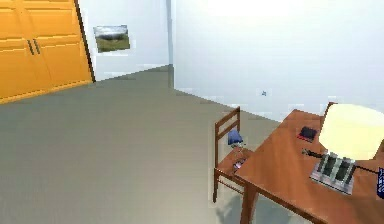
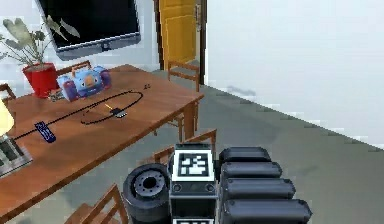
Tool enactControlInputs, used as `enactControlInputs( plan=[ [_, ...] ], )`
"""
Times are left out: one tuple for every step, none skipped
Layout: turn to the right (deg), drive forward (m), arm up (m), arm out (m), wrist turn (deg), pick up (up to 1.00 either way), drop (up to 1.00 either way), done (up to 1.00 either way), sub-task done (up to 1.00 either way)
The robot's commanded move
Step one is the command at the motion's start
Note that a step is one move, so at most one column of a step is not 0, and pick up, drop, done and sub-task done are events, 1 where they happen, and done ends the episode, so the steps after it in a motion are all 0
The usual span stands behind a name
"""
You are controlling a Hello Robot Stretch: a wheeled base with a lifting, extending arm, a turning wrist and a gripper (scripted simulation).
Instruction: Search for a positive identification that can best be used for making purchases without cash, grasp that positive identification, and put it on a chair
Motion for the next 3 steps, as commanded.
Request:
enactControlInputs(
  plan=[
    [3.0, 0.00, 0.00, 0.00, 0.0, 0.00, 0.00, 0.00, 0.00],
    [0.0, 0.25, 0.00, 0.00, 0.0, 0.00, 0.00, 0.00, 0.00],
    [6.0, 0.00, 0.00, 0.00, 0.0, 0.00, 0.00, 0.00, 0.00]
  ],
)
